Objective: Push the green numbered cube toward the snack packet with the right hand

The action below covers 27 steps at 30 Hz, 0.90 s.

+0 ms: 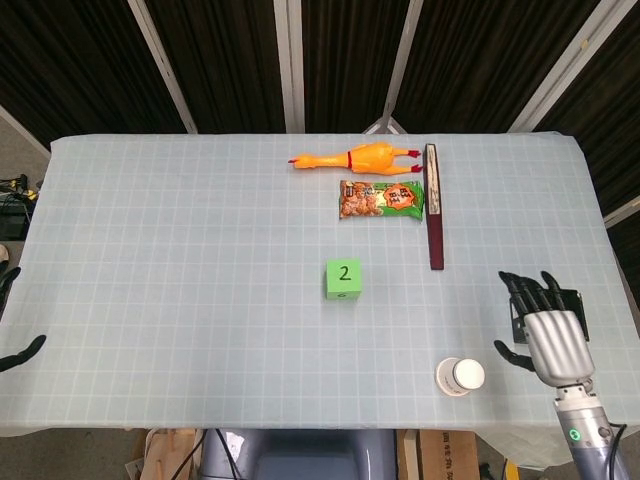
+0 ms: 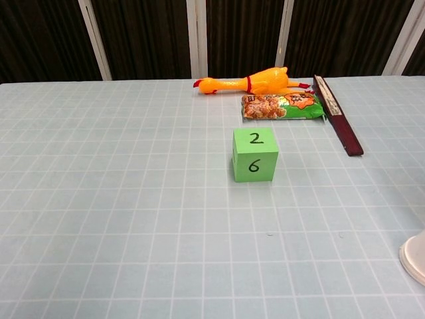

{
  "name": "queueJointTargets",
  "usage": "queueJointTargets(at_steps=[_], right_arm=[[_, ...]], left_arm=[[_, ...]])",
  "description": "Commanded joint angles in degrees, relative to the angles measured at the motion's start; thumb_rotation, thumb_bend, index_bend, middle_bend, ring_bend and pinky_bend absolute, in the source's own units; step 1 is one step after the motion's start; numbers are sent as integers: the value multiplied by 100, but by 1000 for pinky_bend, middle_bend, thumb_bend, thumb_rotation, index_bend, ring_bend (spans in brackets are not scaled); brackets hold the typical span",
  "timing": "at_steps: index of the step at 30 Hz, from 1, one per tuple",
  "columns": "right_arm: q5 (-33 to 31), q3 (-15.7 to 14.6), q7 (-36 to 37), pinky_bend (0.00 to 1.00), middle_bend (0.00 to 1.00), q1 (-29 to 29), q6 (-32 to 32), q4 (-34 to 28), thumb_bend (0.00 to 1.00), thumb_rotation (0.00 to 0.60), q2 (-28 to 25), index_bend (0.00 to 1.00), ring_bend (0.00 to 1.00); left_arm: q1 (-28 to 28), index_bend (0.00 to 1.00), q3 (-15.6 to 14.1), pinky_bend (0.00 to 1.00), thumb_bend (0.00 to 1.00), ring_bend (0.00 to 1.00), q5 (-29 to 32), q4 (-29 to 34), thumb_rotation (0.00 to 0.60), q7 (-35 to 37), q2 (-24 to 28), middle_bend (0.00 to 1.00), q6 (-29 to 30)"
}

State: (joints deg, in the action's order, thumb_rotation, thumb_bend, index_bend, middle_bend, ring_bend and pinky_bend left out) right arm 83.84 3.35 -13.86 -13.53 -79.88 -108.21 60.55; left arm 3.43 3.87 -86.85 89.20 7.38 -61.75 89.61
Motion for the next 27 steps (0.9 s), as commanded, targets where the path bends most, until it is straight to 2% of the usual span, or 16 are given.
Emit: queueJointTargets(at_steps=[1, 3, 6, 7, 11, 14, 20, 27], right_arm=[[-764, 467, -758, 400, 390, -787, 1068, -815, 218, 600, -327, 86, 377], [-1149, 619, -1149, 563, 506, -1091, 1393, -972, 257, 600, -302, 94, 491], [-1904, 812, -1900, 697, 642, -1619, 1781, -1164, 363, 600, -36, 111, 626], [-2243, 858, -2180, 717, 673, -1790, 1821, -1239, 393, 600, 112, 114, 656], [-3136, 957, -2802, 783, 796, -2213, 1760, -1458, 633, 600, 487, 116, 780], [-3844, 1015, -3247, 795, 817, -2581, 1648, -1608, 700, 600, 768, 116, 799], [-5042, 1028, -4093, 795, 829, -3367, 1421, -1721, 766, 600, 1259, 116, 800], [-6114, 1224, -4429, 795, 831, -4175, 1250, -1399, 775, 600, 1991, 117, 801]], left_arm=[[14, 0, 9, 138, 268, 0, 34, 3, 600, -17, 4, 0, -37], [27, 0, 13, 138, 268, 0, 58, 4, 600, -28, 7, 0, -73], [34, 0, 24, 138, 268, 0, 79, 3, 600, -13, 15, 0, -90], [36, 0, 29, 138, 268, 0, 91, 1, 600, 0, 20, 0, -96], [44, 0, 46, 138, 268, 0, 132, -6, 600, 63, 47, 0, -128], [52, 0, 61, 139, 268, 0, 163, -18, 600, 134, 78, 0, -155], [77, 0, 93, 138, 268, 0, 221, -45, 600, 203, 104, 0, -210], [112, 0, 74, 138, 268, 0, 230, -35, 600, 231, 134, 0, -310]])
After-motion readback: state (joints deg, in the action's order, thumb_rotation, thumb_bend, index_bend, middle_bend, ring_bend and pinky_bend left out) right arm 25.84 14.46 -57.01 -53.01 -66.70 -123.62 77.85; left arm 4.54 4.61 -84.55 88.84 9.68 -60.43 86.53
